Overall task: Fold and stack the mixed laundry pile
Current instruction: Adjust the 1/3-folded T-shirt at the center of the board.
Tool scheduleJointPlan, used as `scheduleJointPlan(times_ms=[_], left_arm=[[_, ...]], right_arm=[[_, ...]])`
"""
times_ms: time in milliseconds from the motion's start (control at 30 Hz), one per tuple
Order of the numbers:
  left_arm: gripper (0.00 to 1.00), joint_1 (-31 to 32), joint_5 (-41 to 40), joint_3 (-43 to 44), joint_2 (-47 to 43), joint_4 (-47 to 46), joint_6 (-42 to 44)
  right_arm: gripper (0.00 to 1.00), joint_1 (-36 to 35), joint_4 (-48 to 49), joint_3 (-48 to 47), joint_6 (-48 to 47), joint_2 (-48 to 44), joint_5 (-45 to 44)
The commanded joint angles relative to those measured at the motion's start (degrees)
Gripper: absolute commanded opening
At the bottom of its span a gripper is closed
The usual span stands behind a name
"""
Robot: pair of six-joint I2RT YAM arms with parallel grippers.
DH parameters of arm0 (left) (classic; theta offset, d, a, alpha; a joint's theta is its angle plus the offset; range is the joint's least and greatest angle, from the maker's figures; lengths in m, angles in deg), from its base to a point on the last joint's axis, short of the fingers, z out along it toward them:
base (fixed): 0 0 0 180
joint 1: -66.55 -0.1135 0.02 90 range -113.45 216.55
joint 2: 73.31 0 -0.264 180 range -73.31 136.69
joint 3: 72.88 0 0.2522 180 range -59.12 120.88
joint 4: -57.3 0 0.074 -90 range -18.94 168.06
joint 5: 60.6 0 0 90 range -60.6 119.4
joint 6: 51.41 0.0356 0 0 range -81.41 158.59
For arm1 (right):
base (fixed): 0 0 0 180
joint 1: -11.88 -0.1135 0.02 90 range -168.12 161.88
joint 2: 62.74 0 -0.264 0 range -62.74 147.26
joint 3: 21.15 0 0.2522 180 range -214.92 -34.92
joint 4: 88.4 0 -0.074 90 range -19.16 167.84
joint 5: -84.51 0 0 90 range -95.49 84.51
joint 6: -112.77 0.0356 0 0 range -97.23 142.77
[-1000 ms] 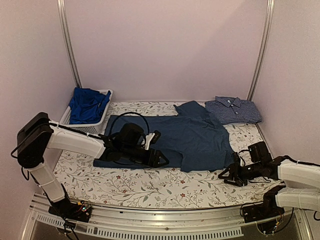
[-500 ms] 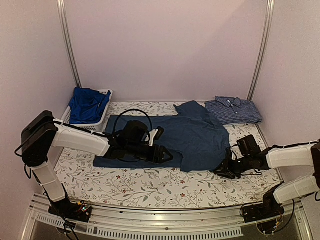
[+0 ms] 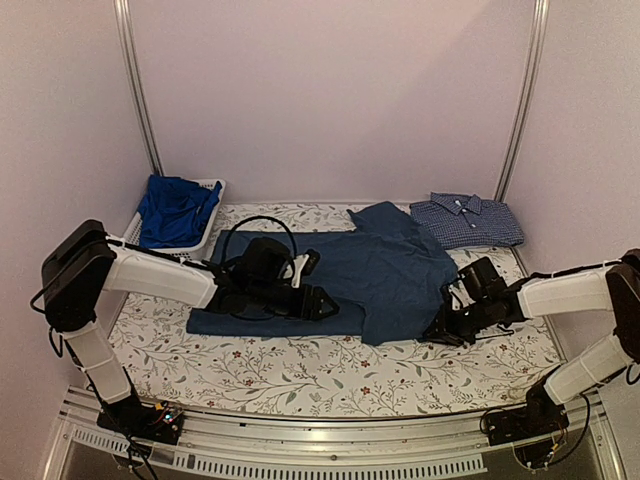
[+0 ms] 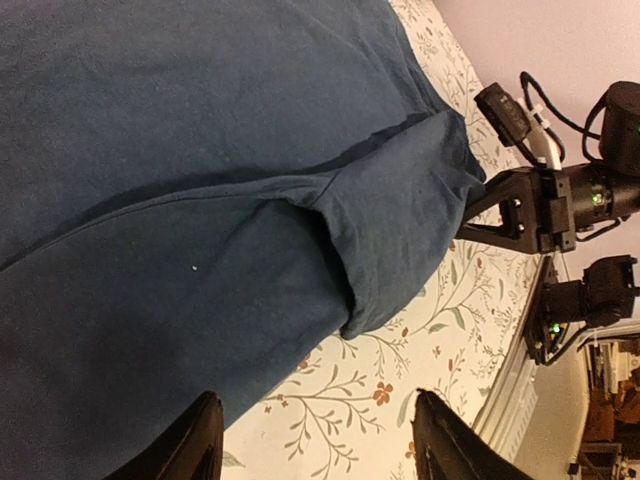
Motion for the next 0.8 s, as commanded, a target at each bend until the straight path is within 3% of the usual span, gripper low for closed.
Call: scheduleJointPlan(times_ms=[0, 233, 567, 767], left_arm=[[0.64, -1.72, -0.26, -0.97, -0.72, 0.51, 0.8], [0.64, -1.9, 0.06, -1.59, -0.93, 0.77, 0.99], [0.65, -1.98, 0.04, -1.75, -0.85, 0.93, 0.79], [0.65, -2.03, -0.07, -1.7, -0.54, 1.1, 0.84]], right_arm=[[0.21, -3.71, -7.06, -2.41, -3.37, 1.55, -4.54], [0.27, -9.79, -10.28, -5.03, -4.05, 1.7, -9.1], [0.28, -11.71, -14.87, -10.57, -8.08, 5.14, -17.07], [0.28, -11.79, -14.12, -11.63, -9.15, 7.58, -17.24]])
